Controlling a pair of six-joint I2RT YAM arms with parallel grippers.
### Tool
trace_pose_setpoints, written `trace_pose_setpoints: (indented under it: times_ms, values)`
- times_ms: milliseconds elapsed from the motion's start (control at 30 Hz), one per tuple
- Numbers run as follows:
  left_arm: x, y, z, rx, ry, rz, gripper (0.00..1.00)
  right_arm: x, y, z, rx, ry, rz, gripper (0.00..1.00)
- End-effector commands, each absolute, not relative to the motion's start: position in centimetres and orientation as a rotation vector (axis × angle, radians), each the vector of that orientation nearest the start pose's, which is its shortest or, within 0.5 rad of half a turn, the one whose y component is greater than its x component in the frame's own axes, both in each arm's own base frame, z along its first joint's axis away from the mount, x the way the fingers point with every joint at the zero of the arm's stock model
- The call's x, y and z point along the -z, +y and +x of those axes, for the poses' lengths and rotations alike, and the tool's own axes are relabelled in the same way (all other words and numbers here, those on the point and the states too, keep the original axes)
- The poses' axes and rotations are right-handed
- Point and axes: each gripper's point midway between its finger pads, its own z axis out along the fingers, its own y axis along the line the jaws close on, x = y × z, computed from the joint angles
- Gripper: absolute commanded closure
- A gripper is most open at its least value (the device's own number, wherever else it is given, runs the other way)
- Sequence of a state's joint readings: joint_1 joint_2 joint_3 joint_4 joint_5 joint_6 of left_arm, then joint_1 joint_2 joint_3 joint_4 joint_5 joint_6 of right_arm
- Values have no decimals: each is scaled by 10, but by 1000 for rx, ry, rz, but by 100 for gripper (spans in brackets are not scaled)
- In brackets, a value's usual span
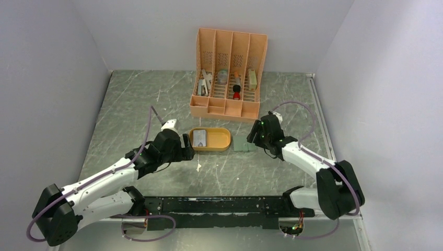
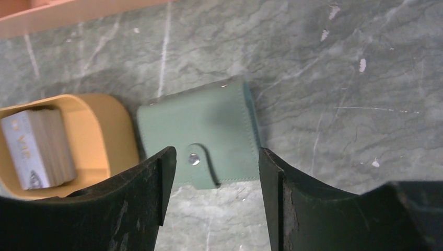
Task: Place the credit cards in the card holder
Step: Move the card holder to the center of the board.
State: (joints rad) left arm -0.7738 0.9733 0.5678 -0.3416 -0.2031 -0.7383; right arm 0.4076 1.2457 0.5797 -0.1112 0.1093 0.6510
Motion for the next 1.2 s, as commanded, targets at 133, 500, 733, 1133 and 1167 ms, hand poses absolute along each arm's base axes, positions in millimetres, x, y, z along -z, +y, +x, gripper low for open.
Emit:
trace_pose_setpoints:
  times_ms: [133,500,733,1133,1167]
  values:
    - [-105,-187,206,550,2327,-73,17,-38,129,306,-372,2391,391,38]
    - [-110,-179,202,547,2304,-76,17,-10,124,282,-352,2476,362,58]
    - [-112,-179,202,544,2301,-61,18,-9,116,264,-332,2496,342,82]
    - [-108,-177,194,565,2315,-55,18,-33,118,240,-402,2491,270,100]
    - [-108,-176,193,567,2317,-57,18,-36,118,238,-409,2488,273,100]
